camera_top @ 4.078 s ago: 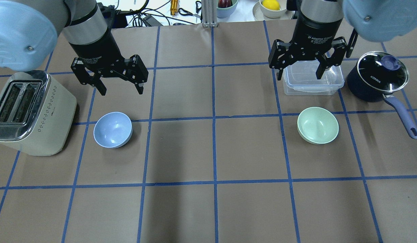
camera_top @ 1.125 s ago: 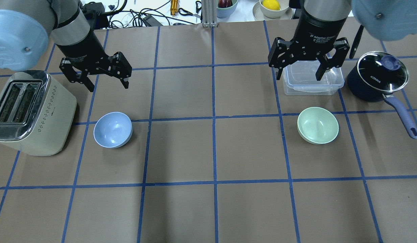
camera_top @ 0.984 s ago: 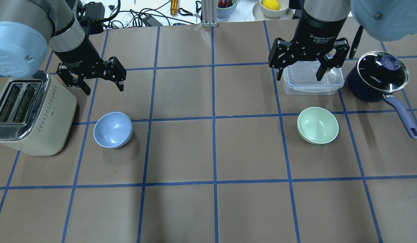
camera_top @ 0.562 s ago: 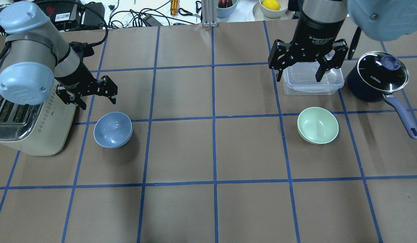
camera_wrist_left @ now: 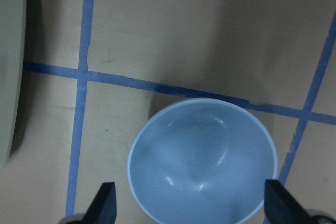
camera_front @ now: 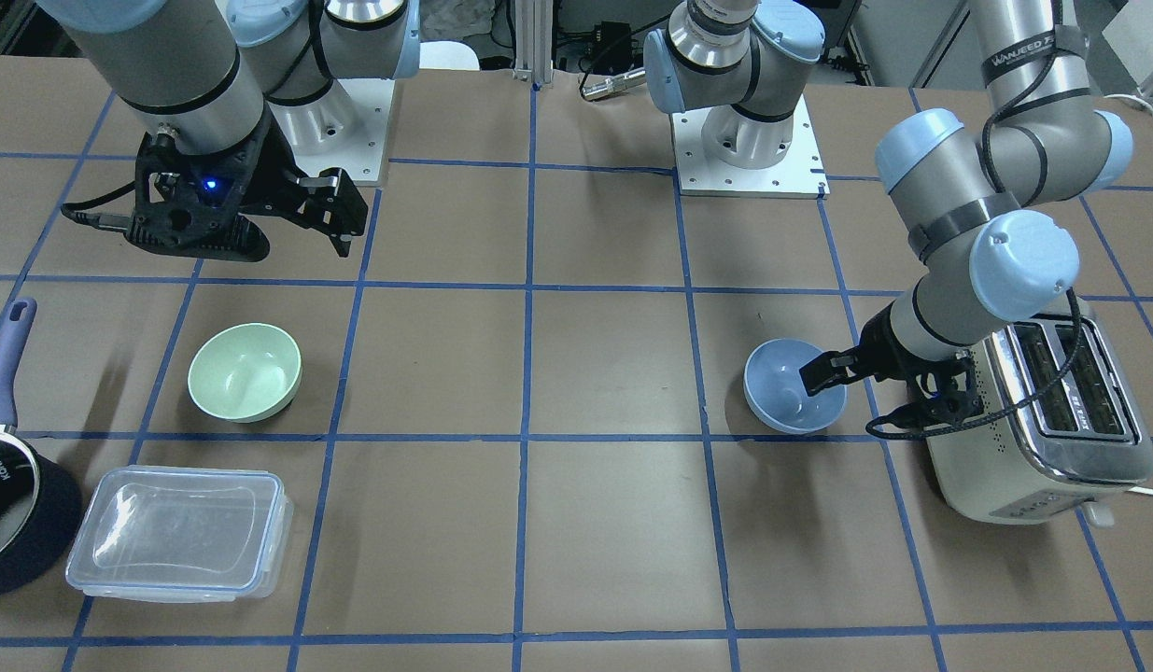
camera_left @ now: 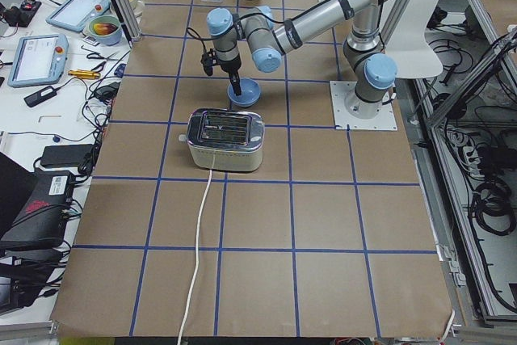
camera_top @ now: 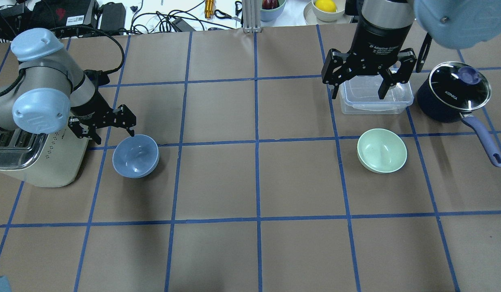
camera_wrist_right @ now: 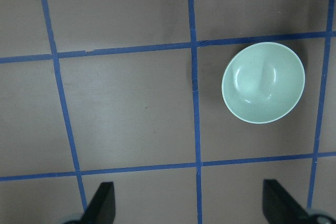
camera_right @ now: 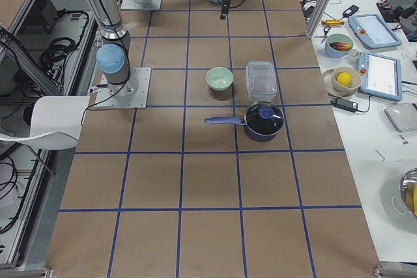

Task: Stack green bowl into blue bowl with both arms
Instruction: 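Lower the left gripper onto the rim of the light blue bowl and grasp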

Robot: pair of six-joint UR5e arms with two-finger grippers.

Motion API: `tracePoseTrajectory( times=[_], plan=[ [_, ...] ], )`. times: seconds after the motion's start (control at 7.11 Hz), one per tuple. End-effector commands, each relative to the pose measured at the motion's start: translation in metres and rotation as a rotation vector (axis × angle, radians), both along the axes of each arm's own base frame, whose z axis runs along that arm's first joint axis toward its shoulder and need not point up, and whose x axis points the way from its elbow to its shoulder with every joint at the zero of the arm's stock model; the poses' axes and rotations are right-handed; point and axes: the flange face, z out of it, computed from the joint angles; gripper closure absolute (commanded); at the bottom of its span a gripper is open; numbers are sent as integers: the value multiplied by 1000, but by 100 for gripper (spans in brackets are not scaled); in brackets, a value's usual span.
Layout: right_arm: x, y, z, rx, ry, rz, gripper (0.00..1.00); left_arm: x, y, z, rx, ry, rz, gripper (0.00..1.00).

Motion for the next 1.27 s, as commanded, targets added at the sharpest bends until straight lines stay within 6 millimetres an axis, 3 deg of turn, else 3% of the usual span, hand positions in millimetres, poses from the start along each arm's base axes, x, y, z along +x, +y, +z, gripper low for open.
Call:
tracePoseTrajectory(
  times=[0.0, 0.42, 0.56, 0.84, 1.12],
  plan=[
    [0, 0, -1, 0, -1, 0, 0, 4, 6, -33, 63, 10, 8, 0],
    [0, -2, -4, 8, 1, -2, 0, 12, 26, -58, 145, -47, -59, 7],
    [0, -3, -5, 11, 1, -2, 0, 13, 27, -63, 155, -43, -59, 26],
    [0, -3, -5, 9, 3, -1, 0, 15, 22, -63, 140, -50, -53, 96],
    [0, -3, -5, 9, 3, 0, 0, 15, 22, -50, 116, -60, -56, 100]
  ],
)
